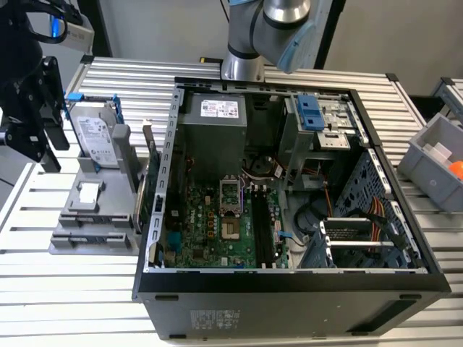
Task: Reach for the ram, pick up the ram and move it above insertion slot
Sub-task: 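Pick up the ram and move it above insertion slot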
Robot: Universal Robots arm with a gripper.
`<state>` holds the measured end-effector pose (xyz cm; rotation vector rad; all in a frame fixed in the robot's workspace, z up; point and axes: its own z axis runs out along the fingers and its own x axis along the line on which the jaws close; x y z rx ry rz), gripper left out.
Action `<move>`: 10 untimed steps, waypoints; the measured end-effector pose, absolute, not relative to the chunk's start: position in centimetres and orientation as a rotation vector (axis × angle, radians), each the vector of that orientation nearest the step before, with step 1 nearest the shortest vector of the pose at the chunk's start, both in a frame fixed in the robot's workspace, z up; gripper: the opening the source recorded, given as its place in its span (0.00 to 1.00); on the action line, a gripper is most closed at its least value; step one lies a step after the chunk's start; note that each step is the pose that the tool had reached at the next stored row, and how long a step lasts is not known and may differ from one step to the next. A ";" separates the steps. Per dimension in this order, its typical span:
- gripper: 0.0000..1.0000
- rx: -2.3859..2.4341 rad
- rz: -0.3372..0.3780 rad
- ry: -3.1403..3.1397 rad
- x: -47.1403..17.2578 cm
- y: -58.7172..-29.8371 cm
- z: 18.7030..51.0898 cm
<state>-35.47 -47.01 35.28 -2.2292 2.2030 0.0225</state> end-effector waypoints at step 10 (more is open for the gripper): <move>1.00 -2.232 0.028 2.206 -35.5 -47.0 34.9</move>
